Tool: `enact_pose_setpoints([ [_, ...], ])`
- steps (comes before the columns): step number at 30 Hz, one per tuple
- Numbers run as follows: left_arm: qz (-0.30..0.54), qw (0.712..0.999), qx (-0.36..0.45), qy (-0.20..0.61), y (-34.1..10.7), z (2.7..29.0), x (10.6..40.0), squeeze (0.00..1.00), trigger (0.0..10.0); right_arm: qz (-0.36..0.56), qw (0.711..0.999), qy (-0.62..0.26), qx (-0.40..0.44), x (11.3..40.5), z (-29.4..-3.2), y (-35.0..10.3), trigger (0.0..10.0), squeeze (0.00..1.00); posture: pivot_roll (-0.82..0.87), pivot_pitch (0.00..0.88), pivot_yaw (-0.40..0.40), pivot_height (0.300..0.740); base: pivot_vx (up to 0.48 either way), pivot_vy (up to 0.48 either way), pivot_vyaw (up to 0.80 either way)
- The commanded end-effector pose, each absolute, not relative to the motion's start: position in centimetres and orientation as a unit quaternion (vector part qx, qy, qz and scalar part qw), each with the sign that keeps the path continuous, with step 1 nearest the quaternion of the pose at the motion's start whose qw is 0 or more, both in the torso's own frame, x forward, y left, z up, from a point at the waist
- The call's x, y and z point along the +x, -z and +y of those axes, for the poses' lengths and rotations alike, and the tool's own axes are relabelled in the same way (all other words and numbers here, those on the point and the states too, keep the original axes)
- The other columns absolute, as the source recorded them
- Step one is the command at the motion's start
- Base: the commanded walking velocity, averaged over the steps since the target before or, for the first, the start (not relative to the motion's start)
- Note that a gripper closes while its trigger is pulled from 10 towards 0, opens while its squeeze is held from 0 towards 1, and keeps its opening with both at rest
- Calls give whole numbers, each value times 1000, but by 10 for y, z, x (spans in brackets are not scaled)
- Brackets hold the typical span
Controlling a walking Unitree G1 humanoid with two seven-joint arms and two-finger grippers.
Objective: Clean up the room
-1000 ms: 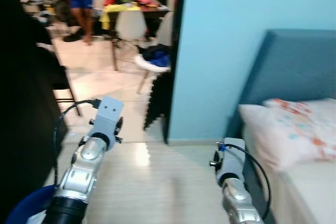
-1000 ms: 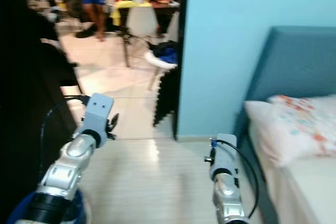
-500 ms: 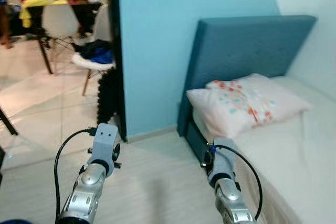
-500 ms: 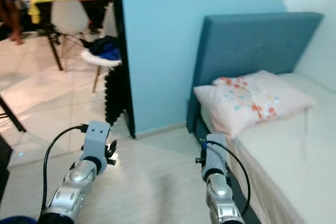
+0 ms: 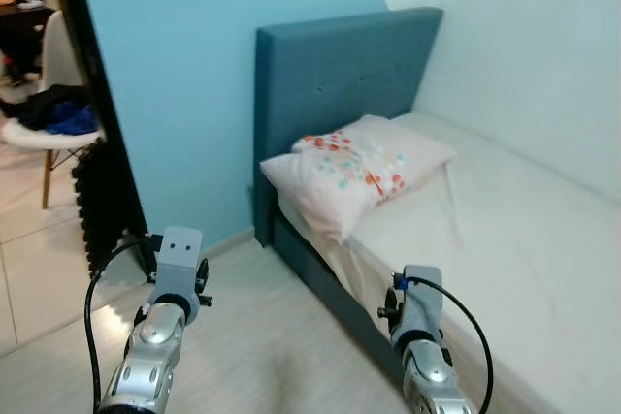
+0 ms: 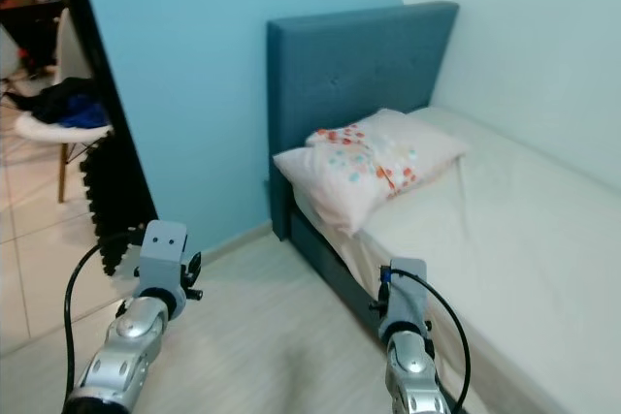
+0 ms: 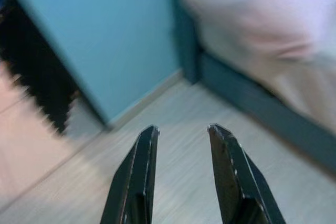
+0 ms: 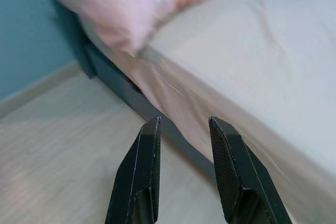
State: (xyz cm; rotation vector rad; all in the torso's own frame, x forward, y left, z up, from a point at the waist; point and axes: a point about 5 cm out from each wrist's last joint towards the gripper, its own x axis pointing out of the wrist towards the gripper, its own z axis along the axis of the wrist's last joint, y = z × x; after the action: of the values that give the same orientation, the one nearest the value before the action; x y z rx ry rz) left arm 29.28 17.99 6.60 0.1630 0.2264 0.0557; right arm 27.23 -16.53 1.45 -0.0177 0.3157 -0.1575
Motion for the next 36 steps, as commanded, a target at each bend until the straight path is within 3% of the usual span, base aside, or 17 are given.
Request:
enact_pose_setpoints([
  [1,116,990,79,-15,-65,173,292,0,10000,149,985,82,-11,274,-166,-18,10000,0,94,5,-52,740,0,0,-800],
  [36,82,994,60,43,-76,160,292,0,10000,134,987,88,-5,280,-169,-28,10000,0,92,4,-62,740,0,0,-800],
])
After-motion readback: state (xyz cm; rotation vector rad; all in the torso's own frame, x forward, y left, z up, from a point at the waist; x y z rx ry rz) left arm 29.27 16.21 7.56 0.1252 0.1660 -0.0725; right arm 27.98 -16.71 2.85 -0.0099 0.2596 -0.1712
